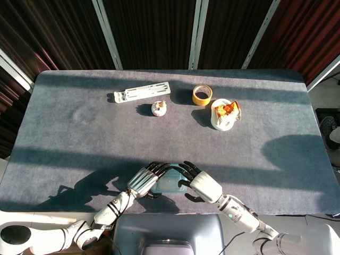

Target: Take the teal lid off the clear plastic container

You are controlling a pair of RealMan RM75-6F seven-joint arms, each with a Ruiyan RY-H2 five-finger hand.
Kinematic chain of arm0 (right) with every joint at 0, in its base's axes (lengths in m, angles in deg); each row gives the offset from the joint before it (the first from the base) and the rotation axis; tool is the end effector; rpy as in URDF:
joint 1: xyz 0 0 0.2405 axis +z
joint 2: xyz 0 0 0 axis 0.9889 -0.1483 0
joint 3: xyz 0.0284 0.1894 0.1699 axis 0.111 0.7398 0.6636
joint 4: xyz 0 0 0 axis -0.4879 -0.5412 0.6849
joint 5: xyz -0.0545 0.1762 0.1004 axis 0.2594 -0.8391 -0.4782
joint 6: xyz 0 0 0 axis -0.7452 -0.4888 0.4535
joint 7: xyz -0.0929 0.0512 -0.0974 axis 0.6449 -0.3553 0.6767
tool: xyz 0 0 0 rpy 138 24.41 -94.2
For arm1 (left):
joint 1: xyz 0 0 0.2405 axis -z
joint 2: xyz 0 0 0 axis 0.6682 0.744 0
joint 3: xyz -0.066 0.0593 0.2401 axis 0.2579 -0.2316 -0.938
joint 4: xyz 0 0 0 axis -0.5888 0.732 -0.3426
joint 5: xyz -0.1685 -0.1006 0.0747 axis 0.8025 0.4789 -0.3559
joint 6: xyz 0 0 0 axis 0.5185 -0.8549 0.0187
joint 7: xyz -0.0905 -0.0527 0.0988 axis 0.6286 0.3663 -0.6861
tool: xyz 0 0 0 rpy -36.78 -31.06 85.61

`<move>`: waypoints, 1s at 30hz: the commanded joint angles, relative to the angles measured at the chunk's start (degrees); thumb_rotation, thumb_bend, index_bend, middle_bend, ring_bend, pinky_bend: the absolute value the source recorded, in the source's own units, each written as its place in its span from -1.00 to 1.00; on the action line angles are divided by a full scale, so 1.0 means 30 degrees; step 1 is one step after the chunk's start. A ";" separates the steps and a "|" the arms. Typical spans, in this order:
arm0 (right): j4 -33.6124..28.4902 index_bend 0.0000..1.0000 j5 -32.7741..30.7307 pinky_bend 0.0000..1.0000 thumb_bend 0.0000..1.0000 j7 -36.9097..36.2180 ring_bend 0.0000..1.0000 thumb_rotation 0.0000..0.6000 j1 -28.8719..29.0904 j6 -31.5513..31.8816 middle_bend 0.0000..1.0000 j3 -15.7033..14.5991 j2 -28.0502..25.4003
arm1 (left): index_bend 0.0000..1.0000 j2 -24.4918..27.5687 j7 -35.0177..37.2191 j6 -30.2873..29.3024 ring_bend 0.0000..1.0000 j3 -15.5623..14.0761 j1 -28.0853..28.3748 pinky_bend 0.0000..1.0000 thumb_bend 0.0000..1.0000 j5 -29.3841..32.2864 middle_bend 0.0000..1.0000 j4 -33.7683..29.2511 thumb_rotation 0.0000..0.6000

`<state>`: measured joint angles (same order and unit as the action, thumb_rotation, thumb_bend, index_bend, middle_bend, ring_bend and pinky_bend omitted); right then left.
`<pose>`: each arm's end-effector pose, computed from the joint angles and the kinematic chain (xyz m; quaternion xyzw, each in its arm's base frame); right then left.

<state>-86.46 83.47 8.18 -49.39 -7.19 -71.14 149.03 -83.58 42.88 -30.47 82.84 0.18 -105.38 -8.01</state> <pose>-0.1876 -0.2529 -0.0635 0.7833 -0.2918 0.4847 0.2576 -0.1243 0.2767 -0.1133 -0.8009 -0.3828 -0.3978 0.2318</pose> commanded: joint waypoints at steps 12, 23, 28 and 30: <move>0.0125 0.12 -0.0294 -0.93 -0.11 -0.0169 -0.96 1.00 0.0095 -0.0086 -0.68 0.0079 0.0237 | -1.00 -0.0076 -0.0010 0.0108 -0.33 -0.0015 0.0033 -0.15 -0.45 0.0058 -0.31 0.0059 1.00; -0.0069 0.12 -0.0478 -0.93 -0.11 -0.0102 -0.96 1.00 0.0185 -0.0142 -0.68 0.0196 0.0363 | -1.00 -0.0072 0.0002 0.0094 -0.33 -0.0050 0.0044 -0.14 -0.45 0.0005 -0.31 0.0044 1.00; -0.0197 0.12 -0.0560 -0.93 -0.11 0.0035 -0.96 1.00 0.0285 -0.0181 -0.68 0.0330 0.0309 | -1.00 -0.0121 -0.0162 -0.0068 -0.33 -0.0101 0.0008 -0.14 -0.45 -0.0115 -0.31 0.0157 1.00; -0.0292 0.12 -0.0592 -0.93 -0.11 0.0101 -0.96 1.00 0.0316 -0.0196 -0.68 0.0373 0.0259 | -1.00 -0.0142 -0.0198 -0.0109 -0.33 -0.0117 -0.0012 -0.14 -0.45 -0.0135 -0.31 0.0190 1.00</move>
<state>-87.25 81.73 8.42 -48.48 -7.75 -70.07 149.86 -84.01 42.29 -30.79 82.50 0.15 -105.78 -7.43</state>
